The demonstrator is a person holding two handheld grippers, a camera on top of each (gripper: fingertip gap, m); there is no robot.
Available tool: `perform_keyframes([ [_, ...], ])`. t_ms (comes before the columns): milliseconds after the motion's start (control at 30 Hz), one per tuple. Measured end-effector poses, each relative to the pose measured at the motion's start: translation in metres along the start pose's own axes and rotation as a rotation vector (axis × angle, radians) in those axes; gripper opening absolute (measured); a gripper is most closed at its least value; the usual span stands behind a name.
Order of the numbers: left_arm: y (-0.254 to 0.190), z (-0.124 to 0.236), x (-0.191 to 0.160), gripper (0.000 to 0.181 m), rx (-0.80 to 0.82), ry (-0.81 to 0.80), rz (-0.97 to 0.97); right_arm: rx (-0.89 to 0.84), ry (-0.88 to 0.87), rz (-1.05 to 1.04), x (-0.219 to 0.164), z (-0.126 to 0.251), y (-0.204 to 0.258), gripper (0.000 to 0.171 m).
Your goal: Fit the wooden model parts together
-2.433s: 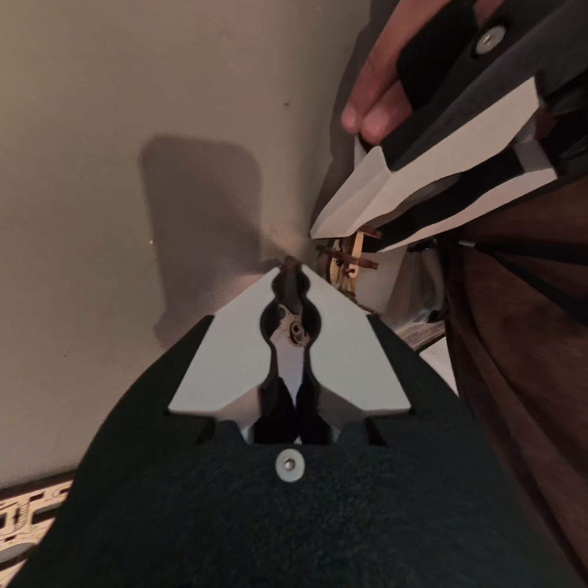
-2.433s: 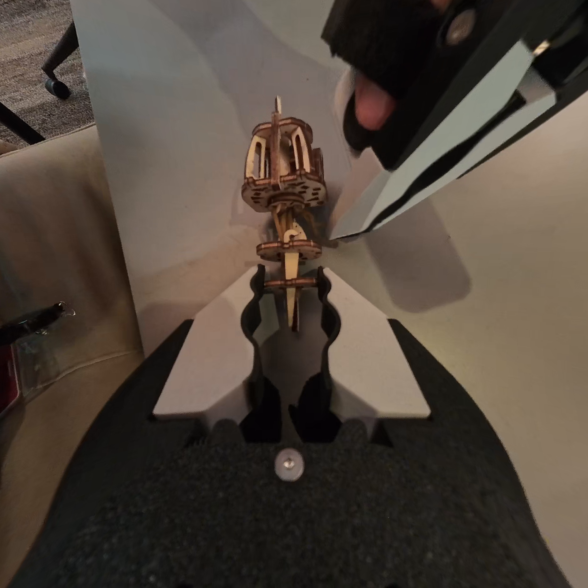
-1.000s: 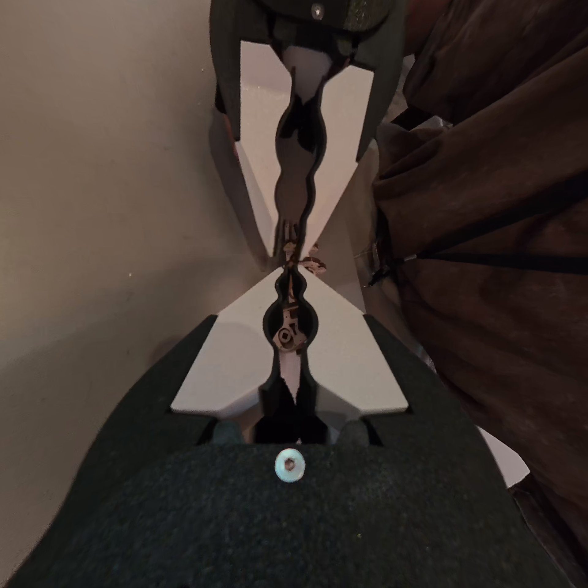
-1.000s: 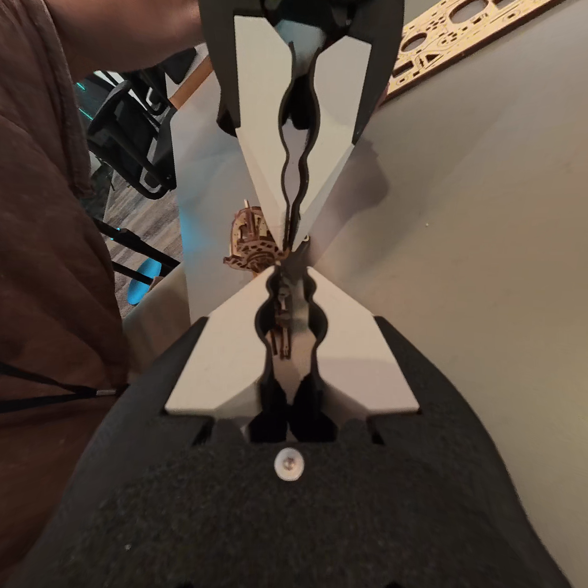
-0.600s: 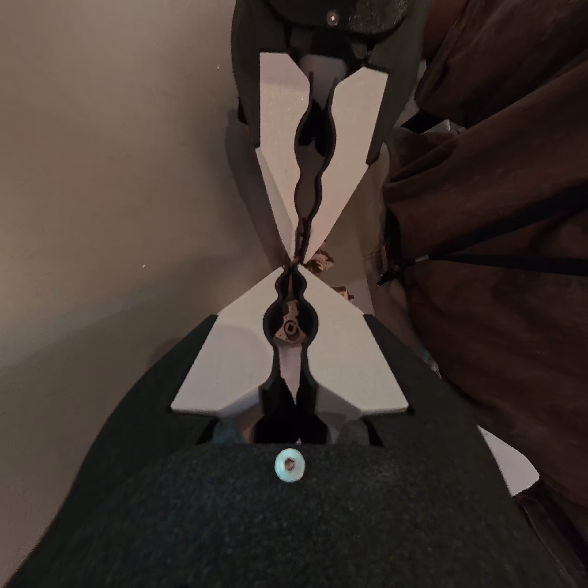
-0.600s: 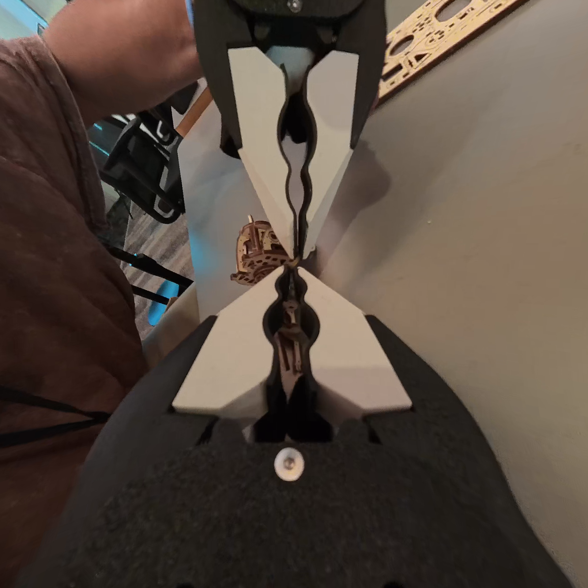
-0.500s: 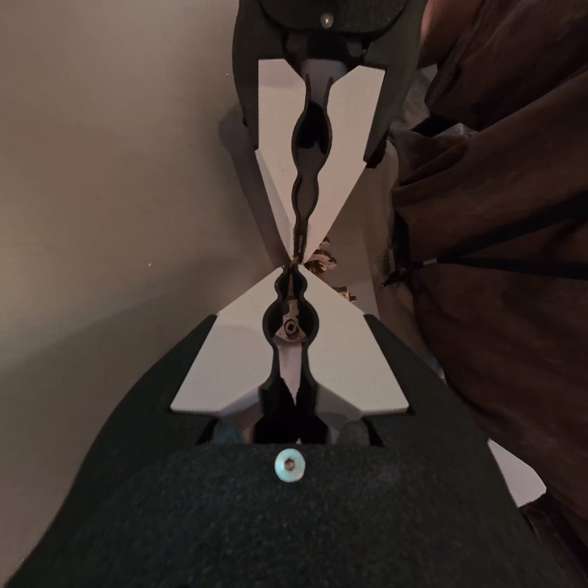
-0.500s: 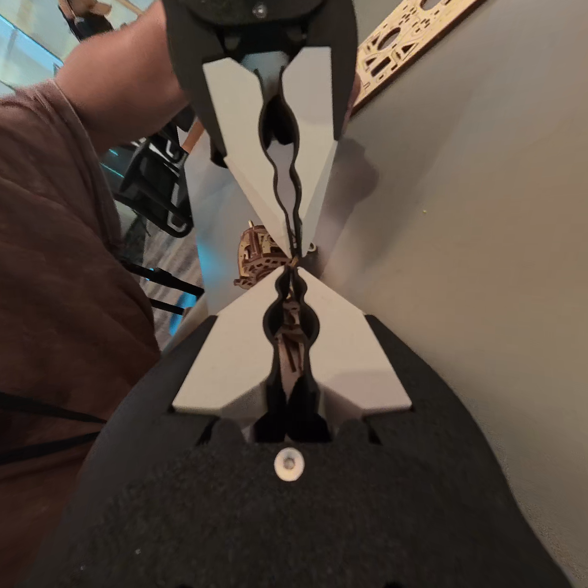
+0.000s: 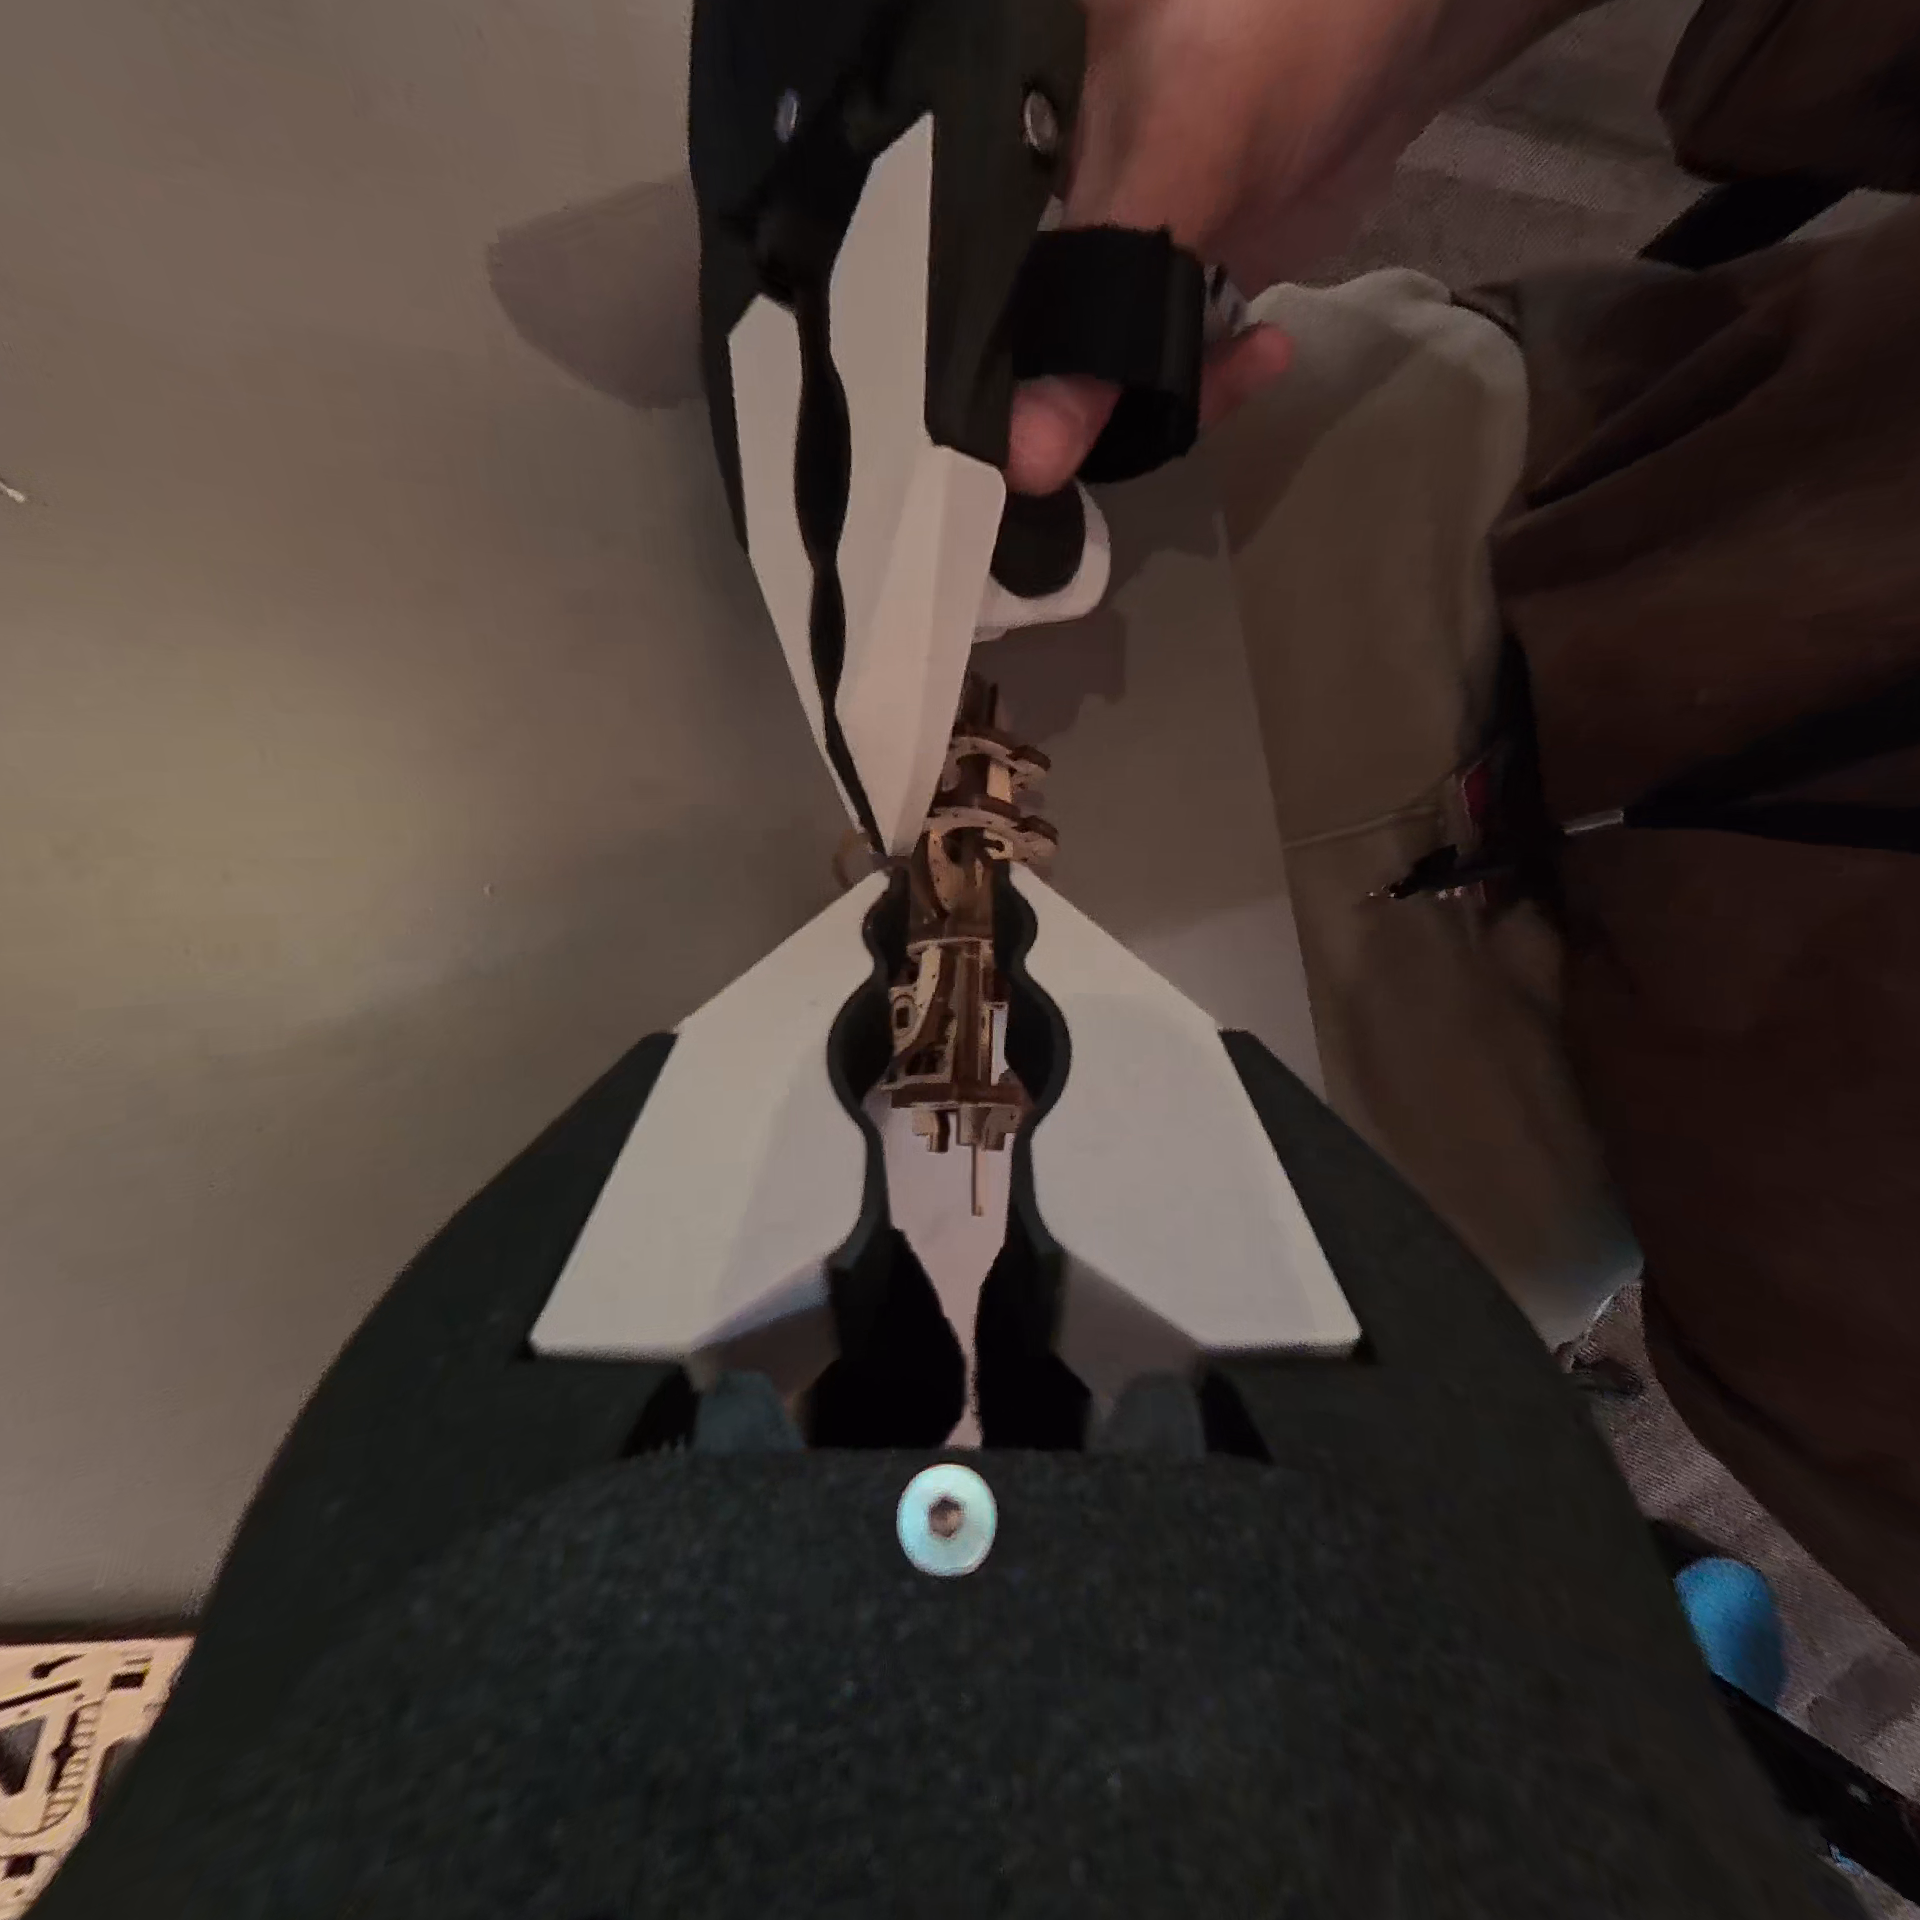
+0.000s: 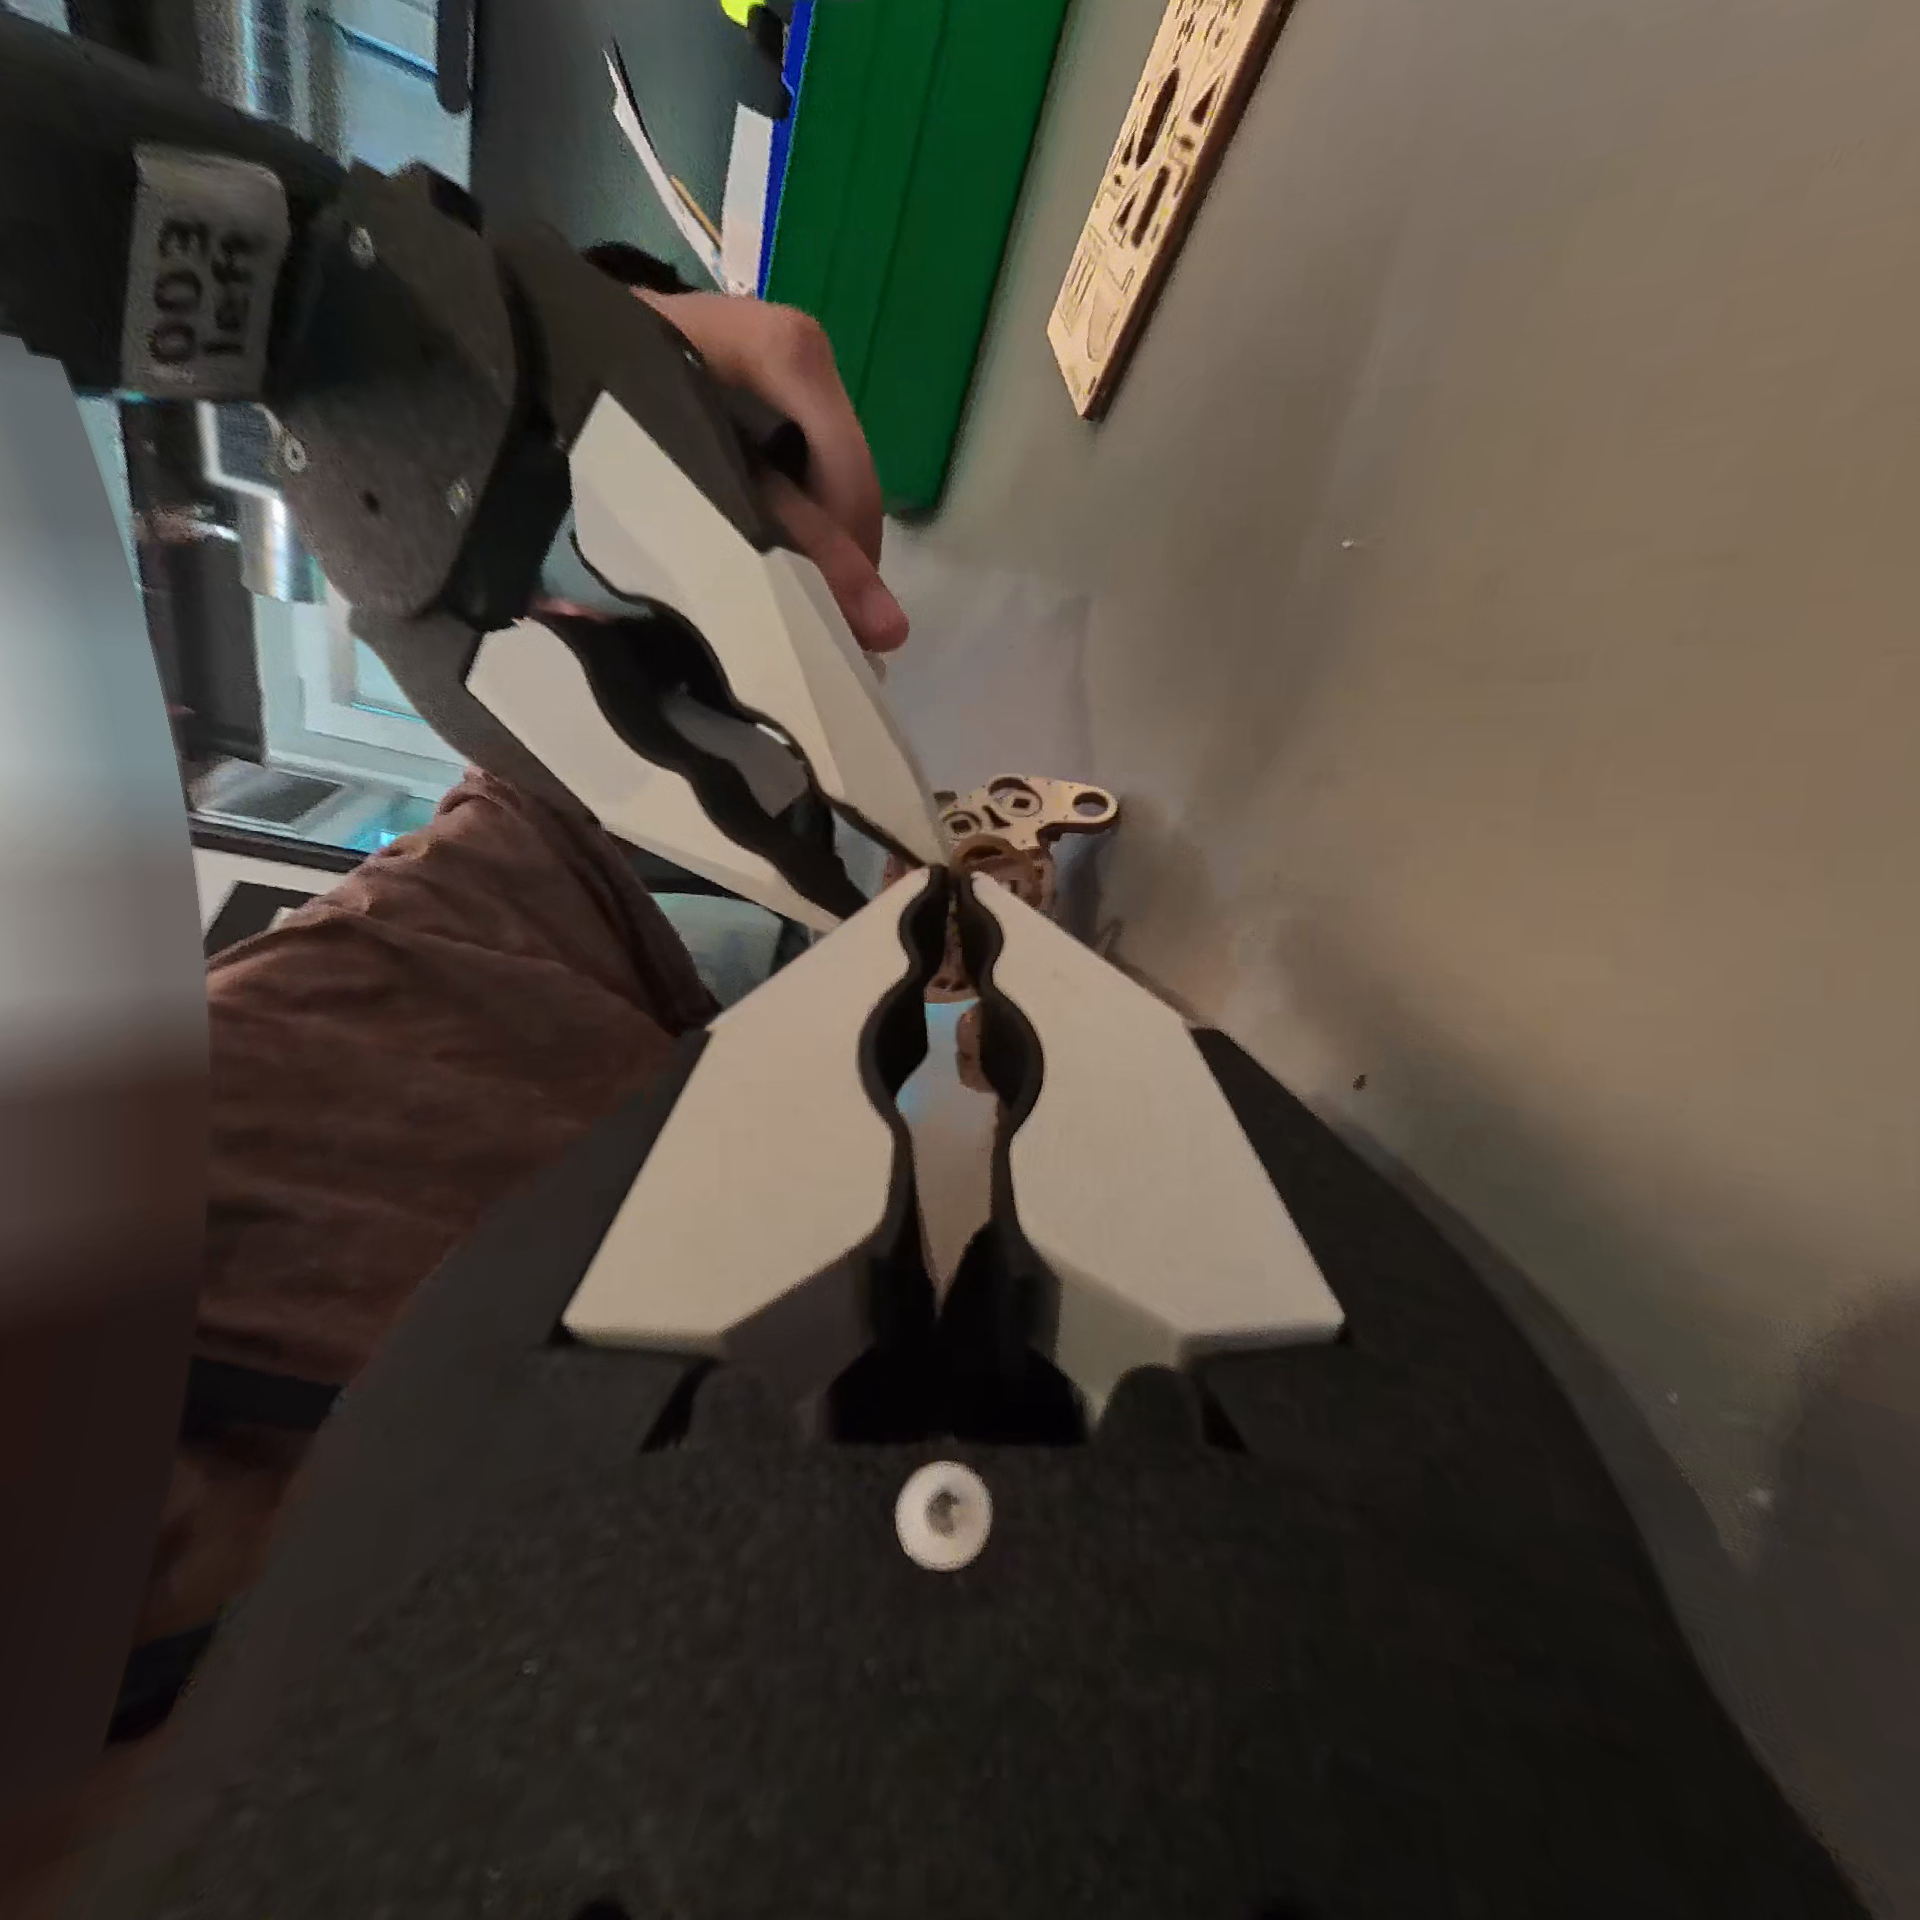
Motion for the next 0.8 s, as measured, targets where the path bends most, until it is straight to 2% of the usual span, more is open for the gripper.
perform_keyframes([
  [233,0.011,-0.003,0.003,0.009,0.007,0.009,0.055,0.011,-0.057,-0.039,0.001,0.004,-0.002,0.0],
  [567,0.012,-0.011,0.007,0.0,0.037,-0.007,0.014,0.015,-0.087,-0.028,0.002,0.008,-0.002,0.0],
  [700,0.009,-0.01,0.007,0.0,0.02,0.005,-0.004,0.042,-0.07,0.113,0.008,0.02,0.004,0.007],
  [800,0.007,-0.012,0.007,0.0,0.014,0.018,-0.021,-0.007,-0.004,0.335,0.012,0.041,0.012,0.01],
])
Point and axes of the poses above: each gripper's, where its closed fingertips meet, z back along the fingers, x out of its top, y = z × x across the jaws, the point moved 9 cm from there along z, back along the fingers, and after that the axes turned 11 degrees about z, right-handed, at the moved point
